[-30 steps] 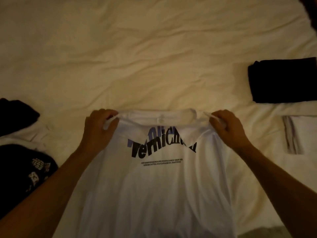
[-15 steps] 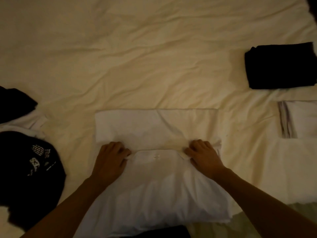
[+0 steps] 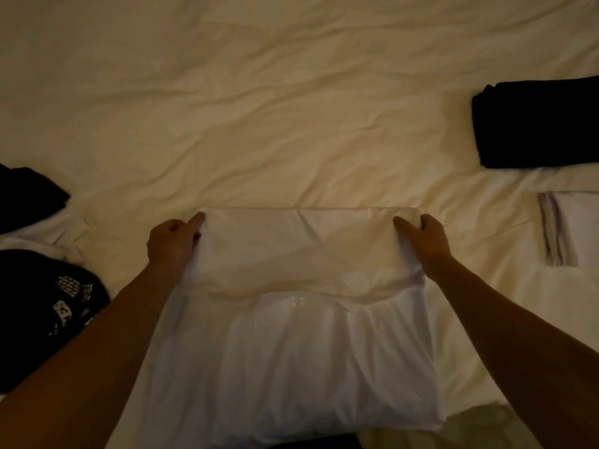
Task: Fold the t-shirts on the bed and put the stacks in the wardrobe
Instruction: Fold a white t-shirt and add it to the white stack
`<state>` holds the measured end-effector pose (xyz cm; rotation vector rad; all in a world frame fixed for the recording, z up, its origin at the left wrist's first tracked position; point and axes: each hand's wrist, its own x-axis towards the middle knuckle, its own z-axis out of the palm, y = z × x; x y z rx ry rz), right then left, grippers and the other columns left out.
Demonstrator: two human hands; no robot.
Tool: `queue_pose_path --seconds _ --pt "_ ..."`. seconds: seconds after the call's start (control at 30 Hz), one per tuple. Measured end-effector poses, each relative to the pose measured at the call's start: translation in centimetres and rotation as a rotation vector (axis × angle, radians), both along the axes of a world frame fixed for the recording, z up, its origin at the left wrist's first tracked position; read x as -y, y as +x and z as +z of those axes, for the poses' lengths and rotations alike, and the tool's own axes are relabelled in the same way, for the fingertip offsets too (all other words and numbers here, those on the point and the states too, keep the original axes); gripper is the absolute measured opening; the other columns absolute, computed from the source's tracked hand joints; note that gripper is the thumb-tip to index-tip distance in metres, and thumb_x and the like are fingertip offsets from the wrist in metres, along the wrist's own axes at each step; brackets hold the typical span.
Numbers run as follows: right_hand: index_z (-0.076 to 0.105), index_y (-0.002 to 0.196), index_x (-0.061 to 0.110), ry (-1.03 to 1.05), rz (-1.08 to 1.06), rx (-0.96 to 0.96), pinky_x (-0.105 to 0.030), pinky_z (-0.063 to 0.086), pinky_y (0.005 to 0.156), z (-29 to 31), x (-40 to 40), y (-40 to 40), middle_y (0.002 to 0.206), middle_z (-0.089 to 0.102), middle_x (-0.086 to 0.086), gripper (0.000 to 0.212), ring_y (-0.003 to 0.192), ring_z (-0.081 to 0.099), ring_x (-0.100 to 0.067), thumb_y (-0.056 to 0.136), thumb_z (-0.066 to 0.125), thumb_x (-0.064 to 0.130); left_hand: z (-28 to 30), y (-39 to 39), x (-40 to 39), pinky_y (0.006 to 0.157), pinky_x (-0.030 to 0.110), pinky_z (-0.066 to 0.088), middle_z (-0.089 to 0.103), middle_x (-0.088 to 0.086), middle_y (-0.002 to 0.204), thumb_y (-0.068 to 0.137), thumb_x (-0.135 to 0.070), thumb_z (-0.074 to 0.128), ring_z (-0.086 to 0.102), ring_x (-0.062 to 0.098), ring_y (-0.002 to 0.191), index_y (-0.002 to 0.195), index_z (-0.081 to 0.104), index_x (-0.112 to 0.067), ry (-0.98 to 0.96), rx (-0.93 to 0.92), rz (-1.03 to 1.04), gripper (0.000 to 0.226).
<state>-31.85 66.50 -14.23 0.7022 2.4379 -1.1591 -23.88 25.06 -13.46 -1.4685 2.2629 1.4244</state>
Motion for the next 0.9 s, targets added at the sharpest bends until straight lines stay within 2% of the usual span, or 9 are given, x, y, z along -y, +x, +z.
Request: queue_pose_path --seconds 0.13,0.2,0.27,0.33,0.47,0.7,0.8,0.87,0.9 --pt "0.050 0.072 0.012 -0.052 -0.067 -0.111 -0.025 0.038 0.060 0.1 0.4 -1.5 0.066 0.047 0.000 0.030 0.062 0.042 -0.014 0.094 0.062 0.029 -0.3 -0.7 0.2 0.067 0.029 0.039 0.054 0.004 0.068 0.085 -0.032 0.075 0.047 0.015 0.062 0.063 0.052 -0.014 0.124 -0.137 0.110 0.037" --pt "0.052 0.072 0.011 -0.073 -0.094 -0.140 -0.027 0.038 0.063 0.2 0.2 -2.0 0.064 0.045 -0.001 0.029 0.062 0.040 -0.015 0.094 0.062 0.028 -0.2 -1.2 0.1 0.066 0.024 0.041 0.055 -0.004 0.068 0.085 -0.029 0.076 0.048 0.007 0.060 0.064 0.058 -0.017 0.140 -0.180 0.184 0.030" --pt "0.058 0.080 0.010 -0.112 -0.113 -0.159 -0.025 0.040 0.063 0.3 -0.1 -2.4 0.067 0.049 0.001 0.024 0.064 0.043 -0.013 0.095 0.060 0.029 -0.6 -1.6 -0.1 0.064 0.021 0.040 0.052 -0.009 0.063 0.085 -0.028 0.076 0.046 0.002 0.055 0.069 0.064 -0.006 0.129 -0.214 0.216 0.030" --pt "0.061 0.088 0.010 -0.146 -0.119 -0.171 -0.020 0.042 0.061 0.4 -0.1 -2.7 0.071 0.053 0.003 0.022 0.067 0.047 -0.010 0.097 0.058 0.030 -0.5 -2.0 0.0 0.068 0.022 0.041 0.053 -0.012 0.059 0.085 -0.027 0.077 0.048 0.002 0.057 0.086 0.071 0.003 0.122 -0.235 0.234 0.031" --pt "0.062 0.092 0.010 -0.146 -0.123 -0.200 -0.016 0.044 0.059 -0.3 0.1 -3.4 0.075 0.056 0.005 0.021 0.068 0.050 -0.007 0.097 0.057 0.030 -0.8 -2.6 1.1 0.071 0.024 0.043 0.059 -0.011 0.066 0.083 -0.033 0.078 0.053 0.008 0.067 0.061 0.065 -0.021 0.163 -0.250 0.165 0.029" --pt "0.059 0.085 0.016 -0.099 -0.124 -0.340 -0.020 0.044 0.071 -0.3 0.9 -9.0 0.076 0.056 0.007 0.021 0.073 0.053 -0.010 0.095 0.059 0.034 -0.2 -7.9 2.1 0.071 0.028 0.045 0.057 -0.003 0.076 0.088 -0.032 0.073 0.054 0.014 0.074 0.068 0.061 -0.021 0.068 -0.362 0.092 0.025" --pt "0.056 0.080 0.019 -0.043 -0.055 -0.370 -0.024 0.040 0.075 0.2 1.7 -13.5 0.076 0.054 0.006 0.022 0.082 0.052 -0.017 0.097 0.056 0.031 -0.5 -11.8 3.4 0.081 0.033 0.050 0.065 0.003 0.094 0.089 -0.029 0.070 0.060 0.018 0.088 0.092 0.072 -0.017 -0.004 -0.373 -0.009 0.012" --pt "0.061 0.099 0.014 0.013 0.000 -0.359 -0.025 0.040 0.079 0.6 2.2 -16.5 0.095 0.061 -0.002 0.017 0.095 0.056 -0.022 0.097 0.055 0.030 -0.9 -14.0 3.6 0.086 0.031 0.048 0.066 0.006 0.110 0.090 -0.028 0.066 0.062 0.023 0.103 0.116 0.067 -0.009 -0.142 -0.305 -0.097 0.031" --pt "0.058 0.115 0.012 0.044 0.021 -0.339 -0.027 0.041 0.084 0.8 2.7 -17.5 0.111 0.061 -0.007 0.027 0.105 0.057 -0.024 0.097 0.056 0.031 -1.1 -14.6 3.4 0.090 0.032 0.045 0.063 0.009 0.119 0.090 -0.030 0.065 0.059 0.027 0.112 0.123 0.062 -0.008 -0.295 -0.255 -0.123 0.039"
